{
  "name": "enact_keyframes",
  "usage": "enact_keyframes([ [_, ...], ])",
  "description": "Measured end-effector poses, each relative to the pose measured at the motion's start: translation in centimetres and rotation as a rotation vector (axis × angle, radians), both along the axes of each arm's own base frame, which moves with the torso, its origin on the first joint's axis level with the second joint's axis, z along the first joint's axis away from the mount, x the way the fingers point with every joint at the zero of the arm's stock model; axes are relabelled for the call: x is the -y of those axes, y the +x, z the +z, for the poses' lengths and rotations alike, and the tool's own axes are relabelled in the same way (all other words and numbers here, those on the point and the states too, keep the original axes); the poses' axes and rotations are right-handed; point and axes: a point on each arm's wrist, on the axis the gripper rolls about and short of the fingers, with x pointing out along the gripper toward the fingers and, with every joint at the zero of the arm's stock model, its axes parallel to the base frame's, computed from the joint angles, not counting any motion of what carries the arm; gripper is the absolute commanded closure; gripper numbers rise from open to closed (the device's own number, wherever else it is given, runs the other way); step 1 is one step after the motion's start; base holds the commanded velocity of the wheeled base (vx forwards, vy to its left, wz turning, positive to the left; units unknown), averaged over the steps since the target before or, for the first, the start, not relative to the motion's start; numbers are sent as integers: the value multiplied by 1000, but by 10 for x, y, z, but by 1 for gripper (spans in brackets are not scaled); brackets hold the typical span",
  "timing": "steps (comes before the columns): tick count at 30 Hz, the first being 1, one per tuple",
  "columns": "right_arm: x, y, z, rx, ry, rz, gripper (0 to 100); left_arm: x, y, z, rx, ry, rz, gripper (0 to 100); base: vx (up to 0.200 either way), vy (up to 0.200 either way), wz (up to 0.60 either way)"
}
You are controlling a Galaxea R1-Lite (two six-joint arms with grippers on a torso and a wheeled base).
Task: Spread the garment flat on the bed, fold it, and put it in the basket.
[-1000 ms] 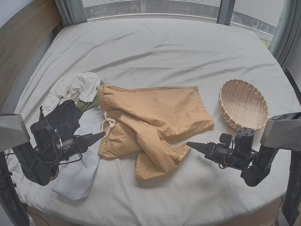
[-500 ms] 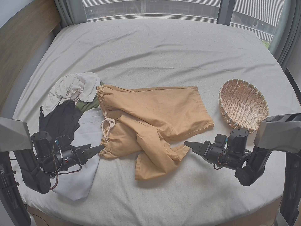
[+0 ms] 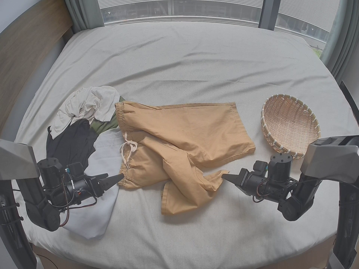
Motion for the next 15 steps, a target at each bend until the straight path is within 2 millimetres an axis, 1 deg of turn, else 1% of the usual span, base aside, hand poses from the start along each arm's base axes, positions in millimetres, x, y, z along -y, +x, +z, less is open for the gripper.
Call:
enact_keyframes([
  [7, 11, -35, 16, -25, -23, -21, 100, -8, 1, 0, 1, -4, 17, 0, 0, 0, 0],
  [11, 13, -49, 29, -17, -23, -18, 100, -15, 1, 1, 3, -8, 31, 0, 0, 0, 0],
  [15, 13, -61, 38, -28, -29, -2, 100, -19, 1, 2, 6, -9, 41, 0, 0, 0, 0],
])
